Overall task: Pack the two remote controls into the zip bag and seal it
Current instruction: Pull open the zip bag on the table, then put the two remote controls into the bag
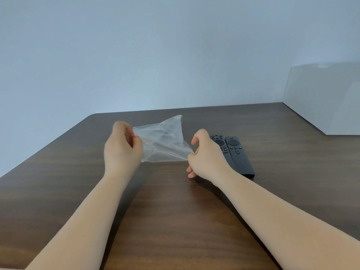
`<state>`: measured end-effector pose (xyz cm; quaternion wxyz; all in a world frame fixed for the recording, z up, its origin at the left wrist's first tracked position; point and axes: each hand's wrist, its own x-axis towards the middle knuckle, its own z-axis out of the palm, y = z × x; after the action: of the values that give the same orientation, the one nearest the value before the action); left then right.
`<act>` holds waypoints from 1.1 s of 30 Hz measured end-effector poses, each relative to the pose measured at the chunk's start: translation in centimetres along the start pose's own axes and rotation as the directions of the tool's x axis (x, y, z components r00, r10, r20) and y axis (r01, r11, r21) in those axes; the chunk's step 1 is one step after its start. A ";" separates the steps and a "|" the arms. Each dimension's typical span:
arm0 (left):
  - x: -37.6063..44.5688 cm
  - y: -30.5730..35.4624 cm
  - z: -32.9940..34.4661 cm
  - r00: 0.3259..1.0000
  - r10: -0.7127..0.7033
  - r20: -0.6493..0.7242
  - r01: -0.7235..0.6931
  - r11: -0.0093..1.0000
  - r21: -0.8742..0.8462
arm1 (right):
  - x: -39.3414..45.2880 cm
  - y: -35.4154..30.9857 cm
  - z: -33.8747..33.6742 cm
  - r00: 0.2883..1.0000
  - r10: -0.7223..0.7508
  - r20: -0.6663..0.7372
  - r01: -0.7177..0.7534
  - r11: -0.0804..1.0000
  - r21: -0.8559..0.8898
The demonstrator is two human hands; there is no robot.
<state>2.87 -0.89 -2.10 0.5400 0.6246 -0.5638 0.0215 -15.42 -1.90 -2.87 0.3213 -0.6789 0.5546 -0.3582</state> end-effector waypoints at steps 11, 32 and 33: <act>-0.8 -0.9 1.1 0.952 0.184 0.246 -0.135 0.970 -0.204 | -0.3 0.1 -0.9 0.988 -0.154 0.016 0.152 0.937 -0.315; -1.0 -2.9 2.5 0.815 0.360 0.453 -0.375 0.925 -0.061 | -1.3 1.4 -2.9 0.998 0.028 0.049 0.017 0.678 -0.735; -1.0 -2.8 2.5 0.826 0.355 0.439 -0.370 0.928 -0.054 | -1.2 1.4 -2.8 0.999 0.014 0.035 0.015 0.693 -0.720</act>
<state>3.12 -2.54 -5.61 0.3738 0.5036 -0.7788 -0.0091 -18.67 -1.05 -2.66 0.0402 -0.7573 0.6442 -0.0996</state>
